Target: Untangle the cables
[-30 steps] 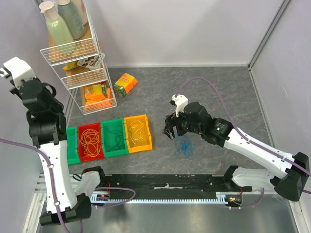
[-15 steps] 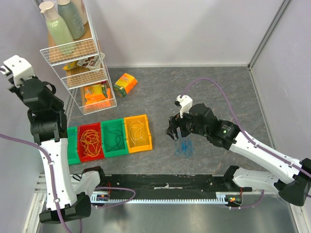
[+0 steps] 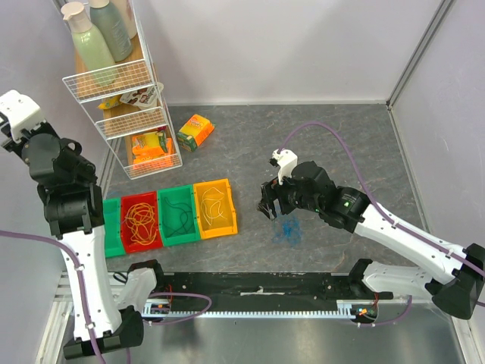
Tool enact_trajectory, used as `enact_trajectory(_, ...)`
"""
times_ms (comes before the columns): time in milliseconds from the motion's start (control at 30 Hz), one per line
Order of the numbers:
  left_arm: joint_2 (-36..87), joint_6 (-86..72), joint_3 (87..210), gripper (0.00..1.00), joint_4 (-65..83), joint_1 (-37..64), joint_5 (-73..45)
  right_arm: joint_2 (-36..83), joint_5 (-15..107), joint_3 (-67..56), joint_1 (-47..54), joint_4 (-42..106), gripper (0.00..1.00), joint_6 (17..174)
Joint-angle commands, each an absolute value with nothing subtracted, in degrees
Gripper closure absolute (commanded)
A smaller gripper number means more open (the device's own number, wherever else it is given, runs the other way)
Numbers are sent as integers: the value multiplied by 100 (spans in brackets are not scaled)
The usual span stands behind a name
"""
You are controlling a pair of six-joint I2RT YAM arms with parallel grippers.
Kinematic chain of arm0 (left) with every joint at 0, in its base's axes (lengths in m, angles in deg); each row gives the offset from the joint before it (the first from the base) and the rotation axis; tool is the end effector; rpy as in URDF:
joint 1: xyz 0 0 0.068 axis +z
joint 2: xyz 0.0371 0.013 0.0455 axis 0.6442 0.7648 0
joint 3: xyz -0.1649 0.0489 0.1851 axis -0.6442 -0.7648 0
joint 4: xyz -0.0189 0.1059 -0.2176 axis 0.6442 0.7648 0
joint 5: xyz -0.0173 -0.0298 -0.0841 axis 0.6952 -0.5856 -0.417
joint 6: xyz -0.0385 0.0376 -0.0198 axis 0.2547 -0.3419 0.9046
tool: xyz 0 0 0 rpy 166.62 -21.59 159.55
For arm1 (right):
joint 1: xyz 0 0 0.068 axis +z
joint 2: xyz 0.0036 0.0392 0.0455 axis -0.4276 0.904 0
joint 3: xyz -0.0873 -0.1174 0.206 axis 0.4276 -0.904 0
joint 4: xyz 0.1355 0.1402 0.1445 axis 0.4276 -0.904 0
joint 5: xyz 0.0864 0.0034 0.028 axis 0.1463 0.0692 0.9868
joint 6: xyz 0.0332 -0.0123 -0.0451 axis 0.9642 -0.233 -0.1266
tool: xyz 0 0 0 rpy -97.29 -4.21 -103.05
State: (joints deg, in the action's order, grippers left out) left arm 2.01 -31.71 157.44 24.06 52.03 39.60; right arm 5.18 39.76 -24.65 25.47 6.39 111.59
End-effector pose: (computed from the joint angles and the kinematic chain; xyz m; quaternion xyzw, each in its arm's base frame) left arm 0.1241 0.0555 0.4970 -0.3012 0.5548 0.3861 0.6726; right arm 0.1489 0.1838 0.3029 -0.2144 0.8512 0.2957 0.3770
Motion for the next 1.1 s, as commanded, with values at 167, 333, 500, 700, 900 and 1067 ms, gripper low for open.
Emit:
enact_trajectory(167, 744, -2510, 17157, 98, 3286, 5232, 3055, 660, 4063, -2336, 2558, 798, 17, 11136)
enact_trajectory(333, 1386, -2324, 18809, 98, 4639, 5233, 1429, 783, 4142, -2274, 2566, 876, 17, 11162)
enact_trajectory(500, 1353, -2807, 19067, 98, 4546, 5224, 1857, 792, 4178, -2239, 2558, 877, 17, 11171)
enact_trajectory(700, 1299, -3028, 19111, 98, 4360, 5233, 1911, 818, 4195, -2204, 2558, 877, 17, 11170)
enact_trajectory(900, 1589, -3124, 19618, 98, 4527, 5241, 928, 845, 4222, -2081, 2558, 868, 17, 11162)
enact_trajectory(1067, 1914, -3072, 20613, 99, 4589, 5233, 777, 836, 4169, -2001, 2558, 798, 17, 11135)
